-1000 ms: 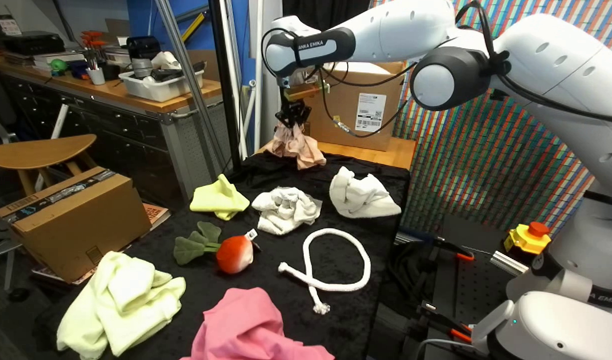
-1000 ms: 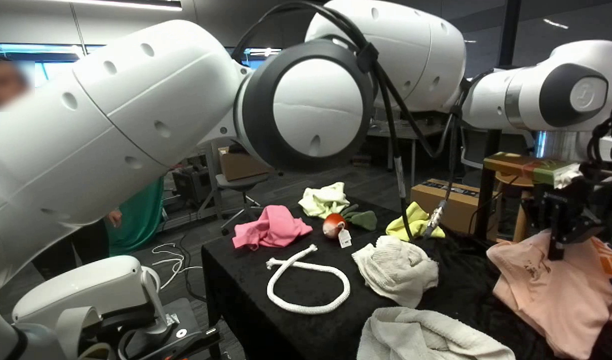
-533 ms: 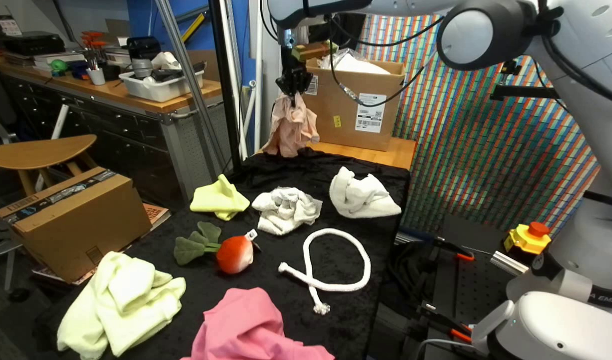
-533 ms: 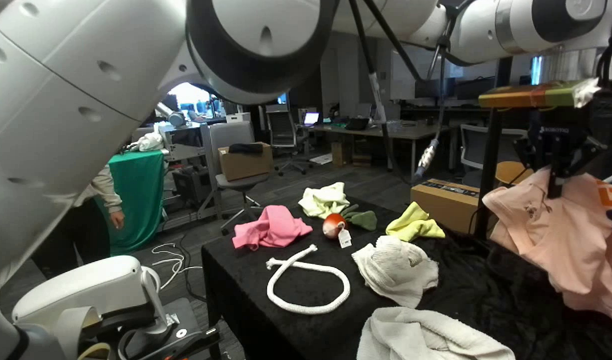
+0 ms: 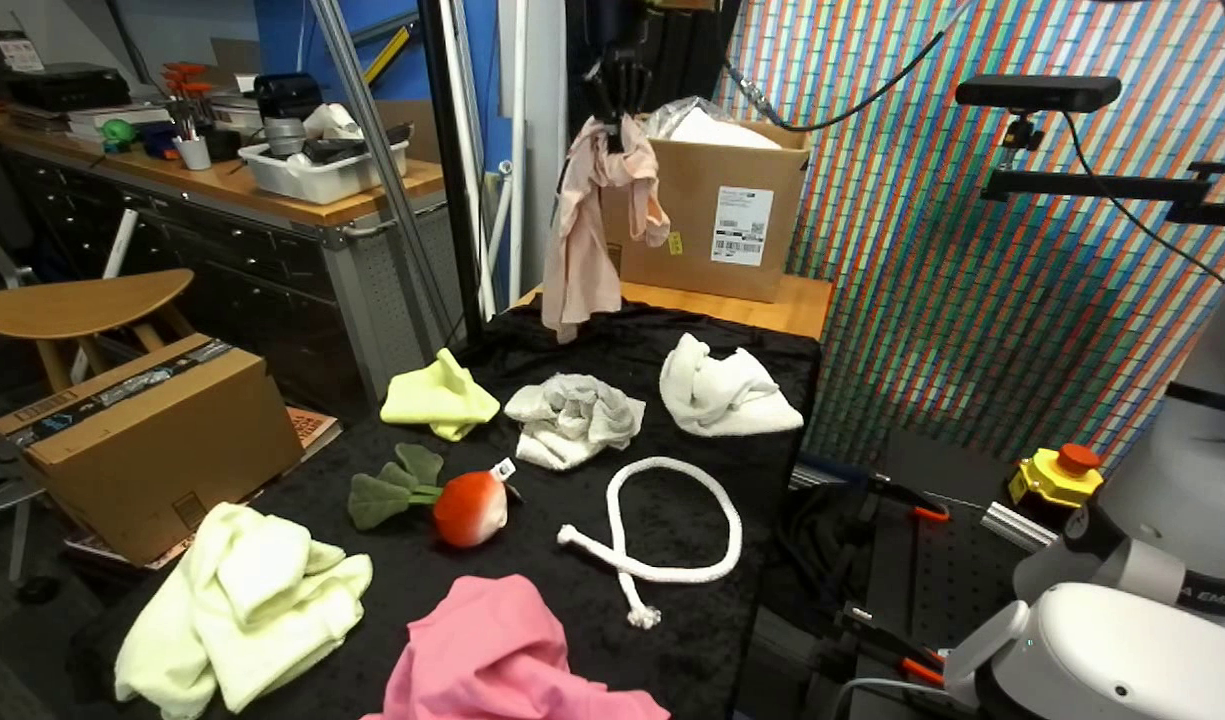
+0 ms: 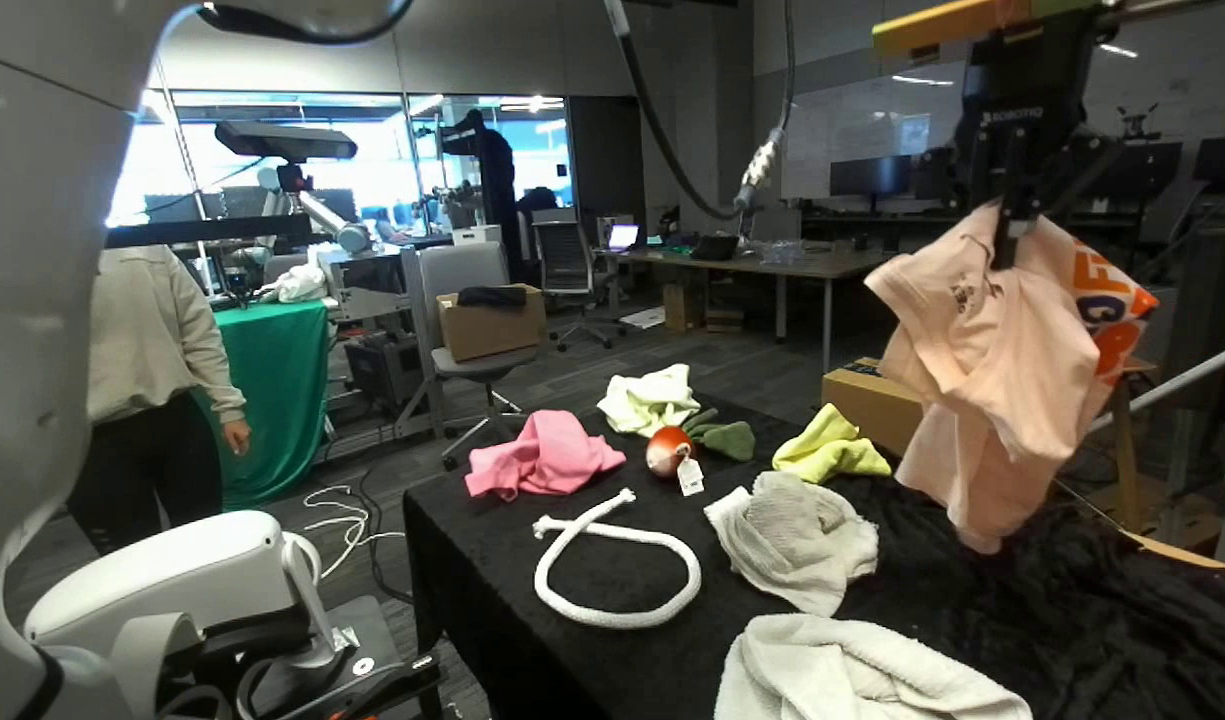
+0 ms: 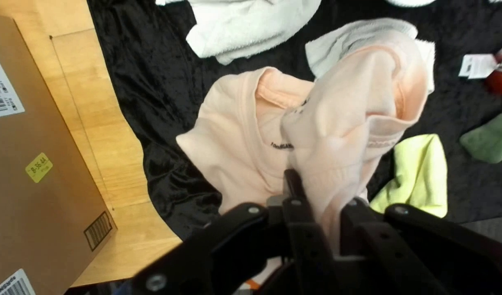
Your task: Put the objects on the table on top of each other
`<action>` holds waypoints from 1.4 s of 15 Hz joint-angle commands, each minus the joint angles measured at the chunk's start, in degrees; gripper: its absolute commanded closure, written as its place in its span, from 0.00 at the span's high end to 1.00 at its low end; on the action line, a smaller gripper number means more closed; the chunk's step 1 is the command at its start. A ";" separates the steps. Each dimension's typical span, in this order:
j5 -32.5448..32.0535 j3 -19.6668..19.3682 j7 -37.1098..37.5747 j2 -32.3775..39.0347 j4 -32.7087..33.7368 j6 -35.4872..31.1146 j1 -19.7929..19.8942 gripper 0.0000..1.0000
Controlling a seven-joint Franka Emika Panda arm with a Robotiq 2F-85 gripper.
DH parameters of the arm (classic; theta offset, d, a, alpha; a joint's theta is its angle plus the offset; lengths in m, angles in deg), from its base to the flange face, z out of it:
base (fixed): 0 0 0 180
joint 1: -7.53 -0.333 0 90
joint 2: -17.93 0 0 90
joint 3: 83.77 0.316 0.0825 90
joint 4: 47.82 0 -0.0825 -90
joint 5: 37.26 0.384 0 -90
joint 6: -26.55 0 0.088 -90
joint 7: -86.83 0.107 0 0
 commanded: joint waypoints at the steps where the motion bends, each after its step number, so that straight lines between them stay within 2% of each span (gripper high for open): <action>1: -2.34 0.93 -3.35 -11.59 -9.02 3.85 -2.19 0.03; 7: -6.53 4.80 -5.42 -17.00 -8.56 12.01 -7.18 0.03; 11: -9.07 8.56 -4.22 -13.78 -5.89 13.76 -11.66 0.03; 16: -10.27 12.31 -7.11 -8.56 -3.18 15.09 -14.97 0.03; 21: -11.18 13.52 -12.58 -8.57 -6.98 15.28 -16.23 0.03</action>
